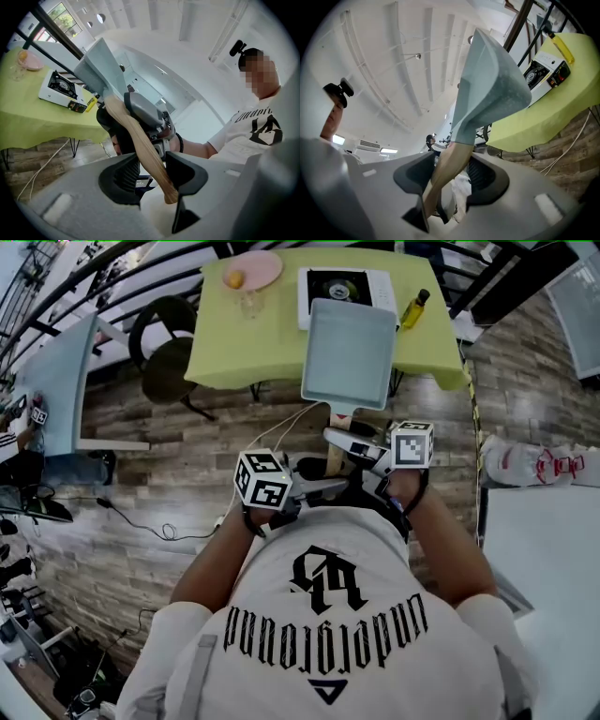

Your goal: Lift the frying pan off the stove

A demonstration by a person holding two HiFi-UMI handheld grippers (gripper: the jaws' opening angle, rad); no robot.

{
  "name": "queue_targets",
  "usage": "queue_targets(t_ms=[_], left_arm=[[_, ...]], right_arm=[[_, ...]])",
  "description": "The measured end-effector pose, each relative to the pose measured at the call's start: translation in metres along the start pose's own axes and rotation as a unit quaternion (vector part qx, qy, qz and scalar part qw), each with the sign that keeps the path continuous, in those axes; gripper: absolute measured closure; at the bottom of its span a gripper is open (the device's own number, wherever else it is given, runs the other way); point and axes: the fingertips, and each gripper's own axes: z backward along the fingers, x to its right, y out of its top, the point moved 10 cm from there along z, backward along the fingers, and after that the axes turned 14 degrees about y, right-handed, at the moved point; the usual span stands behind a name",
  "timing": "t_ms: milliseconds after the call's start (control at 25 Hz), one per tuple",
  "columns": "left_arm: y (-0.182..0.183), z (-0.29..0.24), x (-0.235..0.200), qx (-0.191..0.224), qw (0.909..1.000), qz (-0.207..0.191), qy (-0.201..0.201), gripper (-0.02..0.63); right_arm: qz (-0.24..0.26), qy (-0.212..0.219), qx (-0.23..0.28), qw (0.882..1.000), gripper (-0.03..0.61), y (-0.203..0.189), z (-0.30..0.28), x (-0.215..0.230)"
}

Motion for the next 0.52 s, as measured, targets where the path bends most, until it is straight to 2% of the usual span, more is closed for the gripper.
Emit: queue_targets(t_ms=[520], left_arm=[[0.0033, -0.0001, -0.005, -0.001, 1.0, 0.005, -0.005, 0.428]], right_arm=[[-0.005, -0.005, 0.003, 1.0, 0.36, 0.0038, -0.0015, 0.0033]])
